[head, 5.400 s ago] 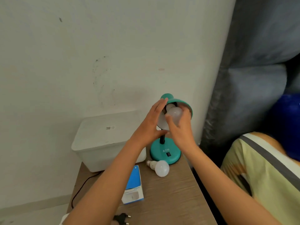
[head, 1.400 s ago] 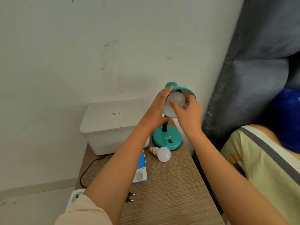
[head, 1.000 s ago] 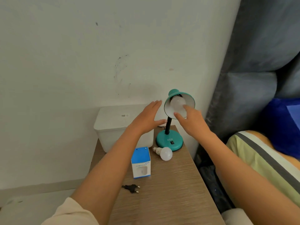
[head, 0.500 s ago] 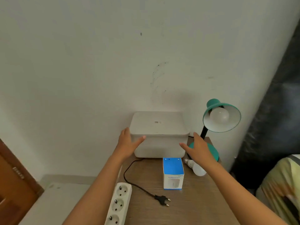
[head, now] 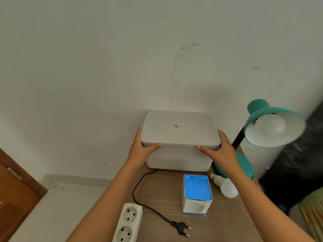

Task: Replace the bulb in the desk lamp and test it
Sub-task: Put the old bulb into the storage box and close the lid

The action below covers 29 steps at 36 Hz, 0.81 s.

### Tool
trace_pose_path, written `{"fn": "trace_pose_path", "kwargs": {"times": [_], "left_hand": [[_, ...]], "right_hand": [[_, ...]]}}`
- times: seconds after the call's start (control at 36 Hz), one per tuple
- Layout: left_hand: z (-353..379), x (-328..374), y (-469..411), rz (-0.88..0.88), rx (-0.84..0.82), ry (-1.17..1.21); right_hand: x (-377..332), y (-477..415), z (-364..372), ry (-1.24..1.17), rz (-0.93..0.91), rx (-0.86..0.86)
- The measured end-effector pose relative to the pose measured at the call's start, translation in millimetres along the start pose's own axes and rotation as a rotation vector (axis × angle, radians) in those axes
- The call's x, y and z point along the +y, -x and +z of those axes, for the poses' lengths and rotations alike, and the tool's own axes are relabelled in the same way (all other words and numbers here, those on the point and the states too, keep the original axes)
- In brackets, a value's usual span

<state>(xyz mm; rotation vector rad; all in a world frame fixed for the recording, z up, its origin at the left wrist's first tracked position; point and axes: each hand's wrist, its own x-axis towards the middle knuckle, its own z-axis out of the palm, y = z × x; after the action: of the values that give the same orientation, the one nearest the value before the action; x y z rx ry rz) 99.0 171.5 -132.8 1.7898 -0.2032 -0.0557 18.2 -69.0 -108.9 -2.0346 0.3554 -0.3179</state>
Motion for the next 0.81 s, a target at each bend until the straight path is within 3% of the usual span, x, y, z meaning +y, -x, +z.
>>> {"fn": "trace_pose_path", "kwargs": {"times": [0.81], "left_hand": [[-12.7, 38.7, -21.3, 0.086, 0.051, 0.138]], "right_hand": [[-43.3, -13.0, -6.4, -0.142, -0.090, 0.091]]}}
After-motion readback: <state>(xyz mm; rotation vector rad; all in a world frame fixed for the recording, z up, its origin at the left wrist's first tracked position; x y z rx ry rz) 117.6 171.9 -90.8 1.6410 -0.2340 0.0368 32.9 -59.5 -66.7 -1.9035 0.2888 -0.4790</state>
